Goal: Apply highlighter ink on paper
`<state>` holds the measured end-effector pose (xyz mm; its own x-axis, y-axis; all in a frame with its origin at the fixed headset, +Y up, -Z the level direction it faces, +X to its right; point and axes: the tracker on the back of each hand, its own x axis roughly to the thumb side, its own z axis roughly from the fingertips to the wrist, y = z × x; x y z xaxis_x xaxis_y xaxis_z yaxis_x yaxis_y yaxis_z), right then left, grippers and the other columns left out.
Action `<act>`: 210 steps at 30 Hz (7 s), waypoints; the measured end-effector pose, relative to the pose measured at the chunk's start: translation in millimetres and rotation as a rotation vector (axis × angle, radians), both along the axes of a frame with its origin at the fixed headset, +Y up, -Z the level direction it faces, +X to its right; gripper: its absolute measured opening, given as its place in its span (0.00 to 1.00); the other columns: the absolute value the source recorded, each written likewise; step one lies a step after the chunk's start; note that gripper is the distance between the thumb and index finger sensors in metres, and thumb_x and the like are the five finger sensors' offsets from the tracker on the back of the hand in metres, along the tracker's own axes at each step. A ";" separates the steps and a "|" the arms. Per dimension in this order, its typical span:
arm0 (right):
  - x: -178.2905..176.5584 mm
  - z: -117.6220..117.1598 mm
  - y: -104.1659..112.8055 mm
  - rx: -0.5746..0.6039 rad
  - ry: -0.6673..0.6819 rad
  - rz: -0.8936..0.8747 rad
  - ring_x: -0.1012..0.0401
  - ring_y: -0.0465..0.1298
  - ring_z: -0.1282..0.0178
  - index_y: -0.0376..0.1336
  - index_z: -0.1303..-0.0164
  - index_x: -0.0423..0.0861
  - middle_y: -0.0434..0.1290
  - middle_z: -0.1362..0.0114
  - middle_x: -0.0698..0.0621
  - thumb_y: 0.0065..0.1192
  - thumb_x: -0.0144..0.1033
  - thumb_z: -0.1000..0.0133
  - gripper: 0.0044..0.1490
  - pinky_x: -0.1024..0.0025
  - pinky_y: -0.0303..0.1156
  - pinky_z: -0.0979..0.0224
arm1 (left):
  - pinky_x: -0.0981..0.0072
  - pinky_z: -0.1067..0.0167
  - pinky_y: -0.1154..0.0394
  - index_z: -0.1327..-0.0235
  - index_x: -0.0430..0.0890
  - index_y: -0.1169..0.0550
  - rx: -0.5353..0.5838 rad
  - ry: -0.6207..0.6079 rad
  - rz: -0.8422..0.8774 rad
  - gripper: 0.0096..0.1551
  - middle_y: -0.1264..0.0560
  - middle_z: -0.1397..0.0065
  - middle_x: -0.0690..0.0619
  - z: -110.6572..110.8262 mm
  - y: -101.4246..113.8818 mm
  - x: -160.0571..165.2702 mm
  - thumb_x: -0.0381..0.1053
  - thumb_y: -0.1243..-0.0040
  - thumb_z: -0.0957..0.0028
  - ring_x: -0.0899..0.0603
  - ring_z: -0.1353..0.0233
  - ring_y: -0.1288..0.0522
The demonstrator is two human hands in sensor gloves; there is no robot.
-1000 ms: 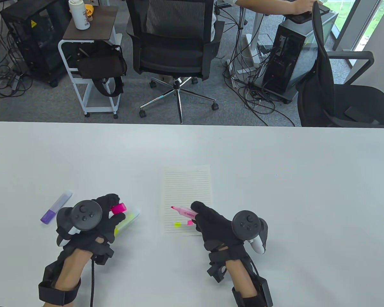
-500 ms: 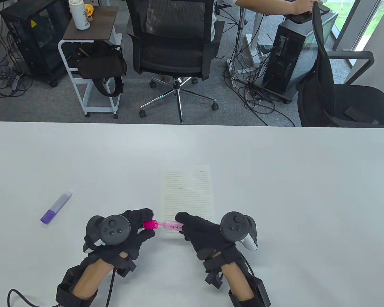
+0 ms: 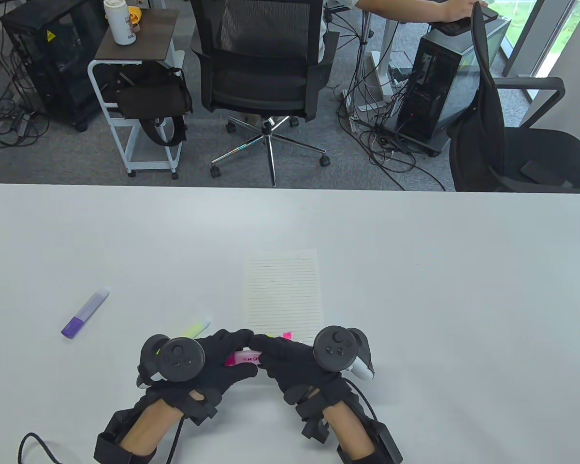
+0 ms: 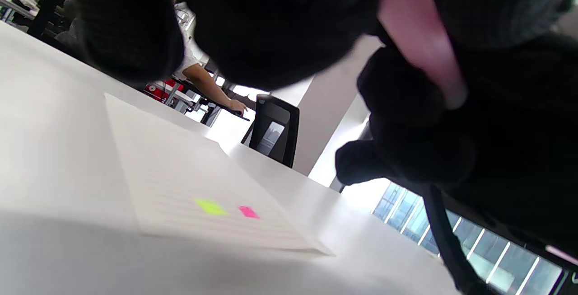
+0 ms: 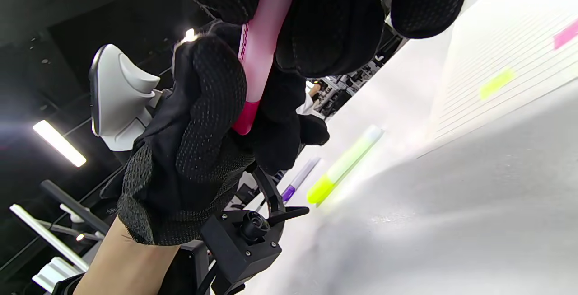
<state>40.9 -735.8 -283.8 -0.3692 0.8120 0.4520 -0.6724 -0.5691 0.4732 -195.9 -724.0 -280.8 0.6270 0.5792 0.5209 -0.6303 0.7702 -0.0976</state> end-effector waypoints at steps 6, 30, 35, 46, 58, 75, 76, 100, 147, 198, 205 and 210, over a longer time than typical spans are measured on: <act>-5.5 3.3 -0.5 0.070 -0.024 0.016 0.48 0.75 0.46 0.57 0.23 0.49 0.71 0.31 0.43 0.54 0.37 0.34 0.28 0.39 0.64 0.23 | 0.61 0.63 0.10 0.50 0.48 0.20 -0.159 -0.034 0.155 0.30 0.17 0.49 0.57 -3.5 -9.3 1.6 0.67 0.37 0.57 0.64 0.80 0.16; 34.8 -13.0 -4.6 0.038 -0.177 -0.055 0.41 0.65 0.24 0.45 0.15 0.51 0.56 0.15 0.39 0.50 0.49 0.31 0.37 0.33 0.57 0.23 | 0.38 0.39 0.24 0.39 0.48 0.25 -0.005 0.267 -0.016 0.30 0.21 0.39 0.54 -17.3 10.3 -43.5 0.59 0.37 0.53 0.50 0.51 0.14; 40.0 -15.7 -6.3 0.022 -0.191 -0.065 0.40 0.65 0.24 0.44 0.14 0.51 0.55 0.15 0.39 0.49 0.50 0.30 0.37 0.33 0.57 0.23 | 0.35 0.36 0.27 0.38 0.49 0.24 -0.008 0.568 -0.132 0.30 0.20 0.37 0.54 -26.7 10.8 -90.1 0.56 0.34 0.54 0.47 0.45 0.13; 33.4 -14.2 -6.1 0.012 -0.168 -0.007 0.41 0.66 0.25 0.44 0.15 0.50 0.56 0.16 0.39 0.49 0.50 0.30 0.37 0.33 0.58 0.23 | 0.34 0.32 0.31 0.42 0.50 0.20 -0.294 0.806 -0.350 0.30 0.17 0.39 0.56 -47.6 -21.3 -139.9 0.57 0.27 0.58 0.42 0.37 0.18; 31.3 -12.9 -4.2 -0.003 -0.157 0.015 0.41 0.66 0.26 0.45 0.15 0.49 0.57 0.16 0.39 0.49 0.50 0.30 0.37 0.33 0.58 0.23 | 0.31 0.29 0.39 0.43 0.50 0.17 -0.427 0.796 -0.428 0.29 0.25 0.30 0.50 -53.8 -36.6 -139.5 0.58 0.28 0.57 0.37 0.30 0.26; 30.9 -12.9 -3.4 -0.006 -0.155 0.017 0.41 0.66 0.26 0.45 0.15 0.49 0.57 0.16 0.38 0.48 0.50 0.30 0.37 0.33 0.58 0.23 | 0.28 0.28 0.46 0.29 0.49 0.28 -0.418 1.053 -0.156 0.36 0.36 0.21 0.46 -35.2 -10.4 -218.7 0.58 0.39 0.51 0.32 0.22 0.37; 31.0 -12.9 -3.4 -0.007 -0.155 0.019 0.41 0.66 0.26 0.45 0.15 0.50 0.57 0.16 0.39 0.48 0.50 0.30 0.37 0.33 0.58 0.23 | 0.28 0.28 0.48 0.27 0.49 0.30 -0.437 1.080 -0.148 0.36 0.37 0.20 0.45 -33.8 -12.0 -228.3 0.58 0.39 0.51 0.31 0.22 0.38; 32.5 -13.0 -4.6 -0.027 -0.158 0.044 0.41 0.66 0.26 0.45 0.15 0.49 0.57 0.16 0.38 0.48 0.50 0.30 0.37 0.33 0.58 0.23 | 0.32 0.25 0.54 0.38 0.52 0.27 -0.767 1.096 -0.206 0.33 0.48 0.21 0.50 -43.5 -51.5 -284.5 0.59 0.30 0.56 0.36 0.19 0.52; 11.9 -4.5 3.7 0.113 -0.058 0.118 0.52 0.78 0.47 0.57 0.24 0.53 0.71 0.30 0.44 0.64 0.41 0.34 0.28 0.42 0.69 0.27 | 0.40 0.39 0.24 0.31 0.47 0.35 -0.103 -0.071 -0.195 0.35 0.23 0.39 0.54 10.7 -8.2 30.7 0.57 0.51 0.53 0.47 0.47 0.16; 90.1 -23.5 9.5 0.052 -0.433 0.278 0.50 0.78 0.54 0.64 0.27 0.48 0.75 0.35 0.41 0.64 0.38 0.34 0.25 0.42 0.70 0.29 | 0.34 0.30 0.37 0.27 0.54 0.32 -0.120 0.195 -0.906 0.37 0.32 0.25 0.49 -3.5 -44.5 32.5 0.51 0.36 0.53 0.38 0.30 0.28; 96.6 -22.4 12.9 0.067 -0.532 0.315 0.53 0.78 0.61 0.65 0.29 0.48 0.78 0.44 0.41 0.64 0.43 0.34 0.25 0.42 0.69 0.30 | 0.31 0.28 0.45 0.23 0.53 0.37 -0.062 0.209 -0.834 0.39 0.41 0.20 0.44 3.6 -32.0 37.7 0.61 0.46 0.50 0.33 0.25 0.35; 96.8 -24.4 9.5 0.070 -0.541 0.338 0.54 0.78 0.62 0.66 0.30 0.48 0.78 0.45 0.42 0.65 0.45 0.34 0.25 0.43 0.70 0.30 | 0.30 0.28 0.47 0.24 0.54 0.35 -0.025 0.145 -0.771 0.38 0.42 0.19 0.45 6.9 -25.7 58.8 0.61 0.48 0.50 0.32 0.23 0.38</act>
